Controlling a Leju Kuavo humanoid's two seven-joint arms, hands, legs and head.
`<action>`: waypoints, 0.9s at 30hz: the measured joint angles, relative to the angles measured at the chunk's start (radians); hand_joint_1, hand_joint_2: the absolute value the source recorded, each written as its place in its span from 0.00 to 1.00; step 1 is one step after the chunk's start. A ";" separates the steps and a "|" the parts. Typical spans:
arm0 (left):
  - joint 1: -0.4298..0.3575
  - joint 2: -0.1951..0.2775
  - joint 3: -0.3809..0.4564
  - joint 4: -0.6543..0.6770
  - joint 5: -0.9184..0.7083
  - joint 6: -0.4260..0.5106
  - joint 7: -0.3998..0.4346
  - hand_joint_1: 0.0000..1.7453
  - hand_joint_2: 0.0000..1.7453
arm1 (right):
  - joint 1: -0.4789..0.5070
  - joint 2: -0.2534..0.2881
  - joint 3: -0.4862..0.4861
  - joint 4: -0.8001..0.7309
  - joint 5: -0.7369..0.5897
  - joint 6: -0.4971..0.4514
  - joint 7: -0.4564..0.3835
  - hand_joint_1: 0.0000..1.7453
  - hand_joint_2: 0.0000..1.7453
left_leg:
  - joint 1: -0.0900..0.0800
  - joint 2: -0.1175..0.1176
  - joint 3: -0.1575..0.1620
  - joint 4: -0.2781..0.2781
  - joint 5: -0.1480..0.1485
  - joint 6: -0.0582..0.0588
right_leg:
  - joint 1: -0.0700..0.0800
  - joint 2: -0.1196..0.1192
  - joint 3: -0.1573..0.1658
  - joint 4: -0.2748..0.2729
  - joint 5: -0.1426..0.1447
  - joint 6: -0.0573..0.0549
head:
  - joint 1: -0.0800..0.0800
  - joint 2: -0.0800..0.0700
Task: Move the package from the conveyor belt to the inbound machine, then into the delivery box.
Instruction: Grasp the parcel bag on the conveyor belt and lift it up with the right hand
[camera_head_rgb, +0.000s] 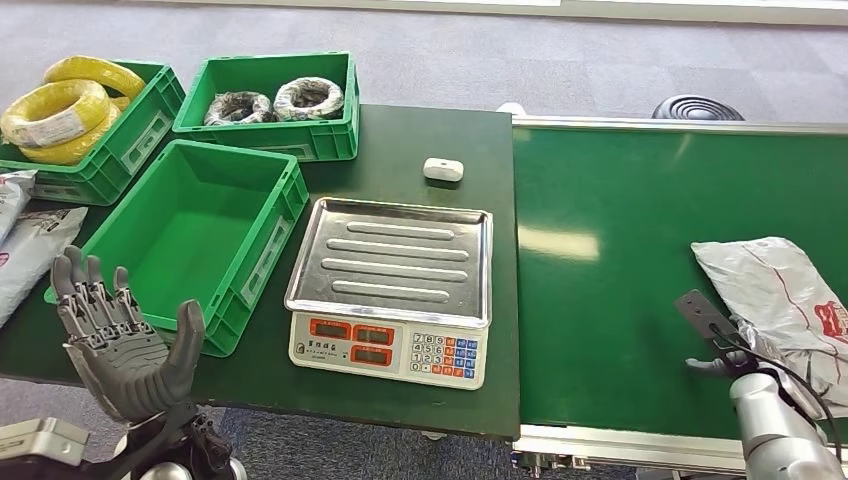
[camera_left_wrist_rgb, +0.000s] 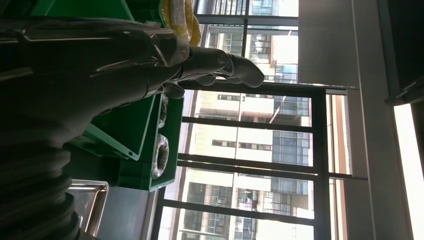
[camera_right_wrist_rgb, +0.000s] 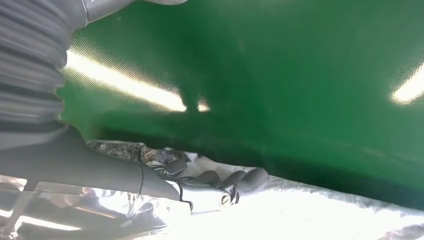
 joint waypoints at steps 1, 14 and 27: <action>0.000 -0.001 0.002 -0.001 -0.001 -0.001 0.000 0.00 1.00 | 0.003 -0.006 -0.006 0.000 -0.014 0.015 -0.016 0.00 1.00 | 0.000 0.000 0.000 0.000 0.000 0.000 | 0.000 0.000 0.000 0.000 0.000 0.000 | 0.000 0.000; 0.011 -0.012 0.015 -0.015 -0.015 -0.011 0.000 0.00 1.00 | 0.132 0.004 -0.040 -0.286 0.107 -0.703 -0.086 0.00 1.00 | 0.000 -0.001 -0.001 0.000 0.000 0.000 | 0.000 -0.001 0.000 0.000 0.000 0.000 | 0.000 0.000; -0.002 -0.019 0.003 -0.009 -0.008 0.001 0.000 0.00 1.00 | 0.218 0.259 -0.423 -0.977 0.271 -0.723 -0.544 0.00 1.00 | 0.000 -0.001 -0.001 -0.001 0.000 0.000 | 0.000 -0.002 0.000 0.000 0.000 0.000 | 0.000 0.000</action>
